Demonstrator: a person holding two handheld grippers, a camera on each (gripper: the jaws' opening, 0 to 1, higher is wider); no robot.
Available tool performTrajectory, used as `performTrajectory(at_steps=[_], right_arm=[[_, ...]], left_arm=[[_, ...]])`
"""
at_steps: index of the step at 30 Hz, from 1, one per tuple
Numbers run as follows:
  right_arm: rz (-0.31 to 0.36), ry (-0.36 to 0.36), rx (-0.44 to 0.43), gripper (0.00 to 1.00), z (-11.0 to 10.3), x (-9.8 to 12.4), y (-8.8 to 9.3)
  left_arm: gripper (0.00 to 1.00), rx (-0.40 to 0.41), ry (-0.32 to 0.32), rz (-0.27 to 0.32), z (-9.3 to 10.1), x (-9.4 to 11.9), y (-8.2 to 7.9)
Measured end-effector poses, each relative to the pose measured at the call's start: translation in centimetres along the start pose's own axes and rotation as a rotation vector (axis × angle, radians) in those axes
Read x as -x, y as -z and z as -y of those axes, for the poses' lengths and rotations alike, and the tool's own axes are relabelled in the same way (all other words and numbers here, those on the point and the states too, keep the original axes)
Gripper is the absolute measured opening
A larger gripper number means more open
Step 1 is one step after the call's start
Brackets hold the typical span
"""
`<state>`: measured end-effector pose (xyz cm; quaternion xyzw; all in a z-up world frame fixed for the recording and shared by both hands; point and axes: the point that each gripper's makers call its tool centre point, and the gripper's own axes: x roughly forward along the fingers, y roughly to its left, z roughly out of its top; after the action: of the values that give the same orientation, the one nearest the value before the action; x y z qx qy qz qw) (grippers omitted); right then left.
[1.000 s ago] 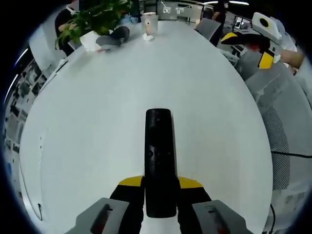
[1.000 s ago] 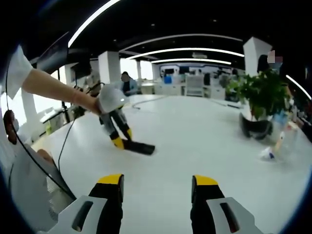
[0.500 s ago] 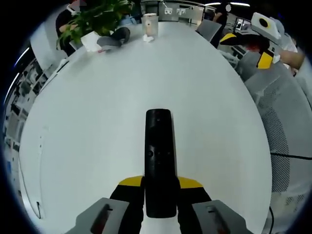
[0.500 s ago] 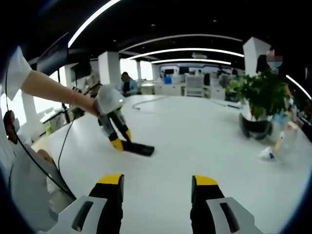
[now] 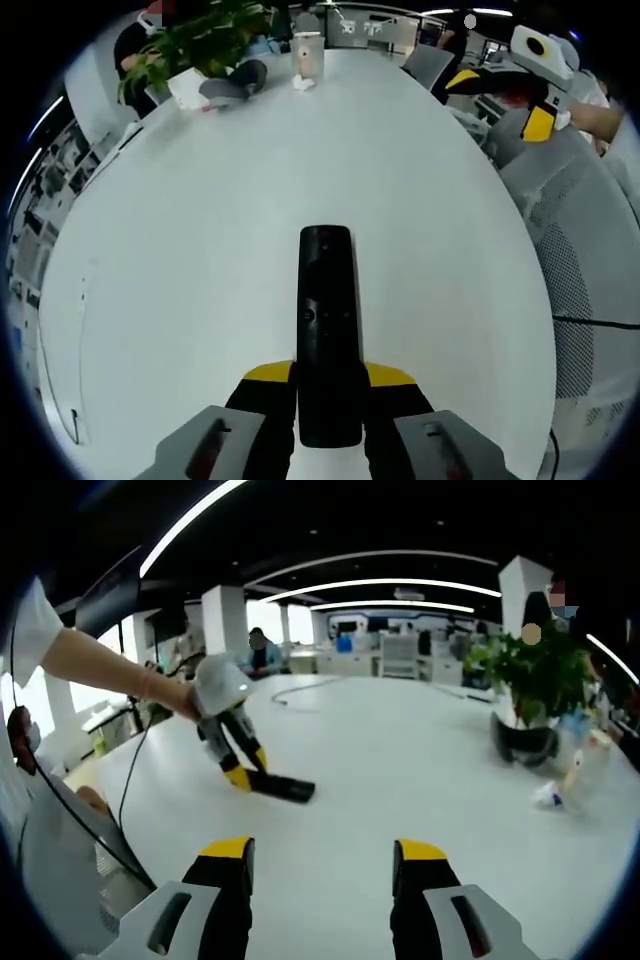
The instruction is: Press the specified remote control buttons in sequence, fully releasing each button before pressing the next.
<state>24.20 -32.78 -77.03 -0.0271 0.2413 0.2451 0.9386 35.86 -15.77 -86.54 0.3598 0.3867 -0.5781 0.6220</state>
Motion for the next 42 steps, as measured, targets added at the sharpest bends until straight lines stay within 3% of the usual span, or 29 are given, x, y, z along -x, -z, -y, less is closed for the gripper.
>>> performTrajectory(at_steps=[42], right_arm=[[-0.002, -0.006, 0.004, 0.53, -0.1, 0.0, 0.0]], left_arm=[[0.24, 0.007, 0.000, 0.041, 2.2, 0.1, 0.1]])
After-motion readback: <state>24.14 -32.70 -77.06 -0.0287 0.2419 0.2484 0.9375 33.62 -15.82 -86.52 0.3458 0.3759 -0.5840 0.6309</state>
